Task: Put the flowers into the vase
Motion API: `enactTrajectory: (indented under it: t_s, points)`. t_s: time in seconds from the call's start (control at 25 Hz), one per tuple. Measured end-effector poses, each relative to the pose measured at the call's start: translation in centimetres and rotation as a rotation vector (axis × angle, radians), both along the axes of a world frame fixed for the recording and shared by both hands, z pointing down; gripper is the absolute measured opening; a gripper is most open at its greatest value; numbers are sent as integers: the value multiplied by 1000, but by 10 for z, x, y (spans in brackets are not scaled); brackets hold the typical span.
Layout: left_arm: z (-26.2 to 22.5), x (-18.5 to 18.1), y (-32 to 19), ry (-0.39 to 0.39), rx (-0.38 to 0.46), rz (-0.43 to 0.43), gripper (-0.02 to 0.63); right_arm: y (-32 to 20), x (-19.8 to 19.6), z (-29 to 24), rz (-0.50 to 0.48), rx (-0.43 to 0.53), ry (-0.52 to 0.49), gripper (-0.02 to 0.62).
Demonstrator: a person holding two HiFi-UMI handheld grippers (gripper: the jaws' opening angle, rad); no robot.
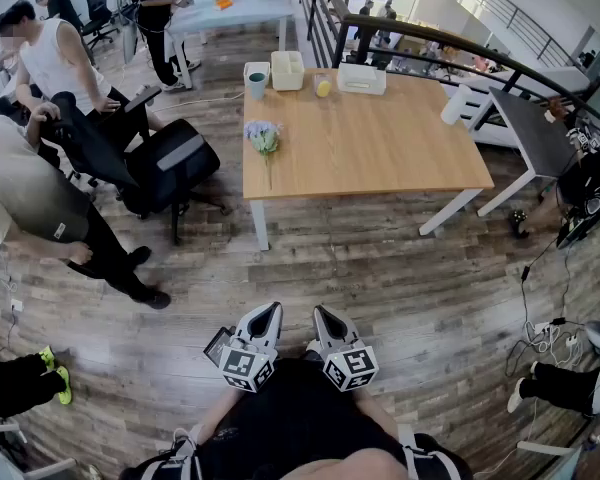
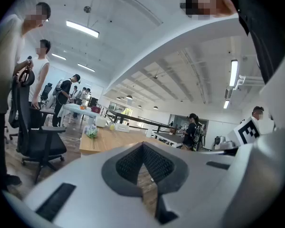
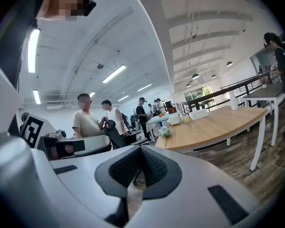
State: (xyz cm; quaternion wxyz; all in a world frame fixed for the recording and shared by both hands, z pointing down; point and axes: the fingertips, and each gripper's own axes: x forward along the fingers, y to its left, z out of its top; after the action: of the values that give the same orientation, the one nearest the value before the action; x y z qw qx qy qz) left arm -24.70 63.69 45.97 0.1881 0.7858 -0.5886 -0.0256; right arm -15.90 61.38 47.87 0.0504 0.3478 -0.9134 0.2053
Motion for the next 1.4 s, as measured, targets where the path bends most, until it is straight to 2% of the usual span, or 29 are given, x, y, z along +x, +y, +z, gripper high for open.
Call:
enactTrajectory:
  t_s: [0.16,0.28,0.32,0.4,0.52,0.68,0.8,1.04,1.24,1.4]
  points:
    - [-6,-5,-1,-37,20,-12,31,4,-6,-1,-11,16,2,15]
    - [2,-2,-4,-128,-62,-30,31,-2,-4,-5,-29,27,-3,17]
    - [-2,-1,-7,-153,-63,-42,31,-3,-2,-7,-34,25,-3,17]
    - [-13,-1,-19,-180,7,-54,31,-7,-1,-9,-26,29,-1,17]
    - [-6,0,-18,-209,37,-7,31,-5,-8,-1,7,37,-4,17]
    - [8,-2,-3,-264,12,45,31,4,-24,9,-4,12,1,17]
    - [18,-21,4,-238,-26,9,31,10,-38,12,-36,13,17,17]
    - [21,-58,7,-202,-28,-35,31,10,-66,14,-44,13,25,17]
    - [31,-105,24,-146,-75,-84,31,21,-103,23,-55,-25,89,17]
    - [38,-117,11,-97,-115,-111,31,5,-104,24,-40,-41,108,17]
